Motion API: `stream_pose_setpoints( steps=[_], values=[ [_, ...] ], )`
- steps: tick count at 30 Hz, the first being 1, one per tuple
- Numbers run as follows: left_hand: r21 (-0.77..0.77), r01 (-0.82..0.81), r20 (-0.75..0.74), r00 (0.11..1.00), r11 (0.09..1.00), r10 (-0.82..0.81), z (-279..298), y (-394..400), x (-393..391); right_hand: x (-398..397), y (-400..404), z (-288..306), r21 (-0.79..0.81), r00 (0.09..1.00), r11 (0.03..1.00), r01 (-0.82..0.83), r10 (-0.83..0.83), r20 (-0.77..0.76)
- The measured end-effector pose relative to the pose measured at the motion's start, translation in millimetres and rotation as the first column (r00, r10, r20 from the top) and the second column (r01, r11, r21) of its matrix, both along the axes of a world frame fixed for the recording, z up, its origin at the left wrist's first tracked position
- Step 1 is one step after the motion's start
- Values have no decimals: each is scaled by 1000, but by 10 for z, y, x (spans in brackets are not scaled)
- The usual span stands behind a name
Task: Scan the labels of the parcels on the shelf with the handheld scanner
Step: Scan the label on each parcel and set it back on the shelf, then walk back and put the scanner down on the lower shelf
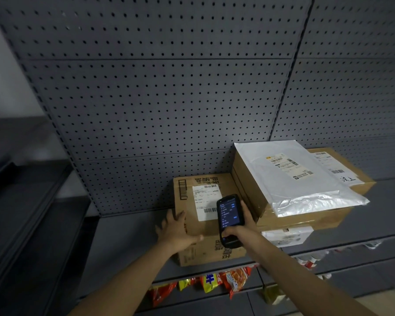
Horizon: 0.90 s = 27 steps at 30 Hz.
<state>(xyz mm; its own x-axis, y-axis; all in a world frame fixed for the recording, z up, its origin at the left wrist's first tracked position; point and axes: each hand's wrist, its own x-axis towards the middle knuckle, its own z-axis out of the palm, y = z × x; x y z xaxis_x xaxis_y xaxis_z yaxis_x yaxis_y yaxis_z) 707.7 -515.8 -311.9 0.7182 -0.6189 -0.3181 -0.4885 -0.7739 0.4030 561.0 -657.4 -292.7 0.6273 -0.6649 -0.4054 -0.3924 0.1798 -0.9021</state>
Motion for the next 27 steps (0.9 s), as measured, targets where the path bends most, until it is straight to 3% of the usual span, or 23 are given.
stream_pose_setpoints(
  steps=[4, 7, 12, 16, 23, 27],
  values=[
    [-75, 142, 287, 951, 987, -115, 229, 26, -46, -59, 80, 97, -6, 999, 1000, 20, -20, 25],
    [-55, 256, 368, 904, 965, -219, 360, -11, -111, -160, 150, 158, -1, 999, 1000, 26, -26, 43],
    [-51, 391, 354, 868, 919, -349, 449, -160, -255, -484, 255, 185, -7, 996, 998, 65, -64, 60],
    [1, 518, 396, 785, 856, -476, 514, -319, -563, -871, 256, 175, -30, 990, 992, 120, -117, 84],
    [-35, 683, 357, 690, 730, -629, 473, -691, -1406, -1858, 180, 249, -25, 960, 969, 247, -241, 146],
    [42, 763, 368, 588, 645, -720, 523, -1032, -2128, -2591, 29, 275, 0, 929, 943, 333, -329, 172]
  ],
)
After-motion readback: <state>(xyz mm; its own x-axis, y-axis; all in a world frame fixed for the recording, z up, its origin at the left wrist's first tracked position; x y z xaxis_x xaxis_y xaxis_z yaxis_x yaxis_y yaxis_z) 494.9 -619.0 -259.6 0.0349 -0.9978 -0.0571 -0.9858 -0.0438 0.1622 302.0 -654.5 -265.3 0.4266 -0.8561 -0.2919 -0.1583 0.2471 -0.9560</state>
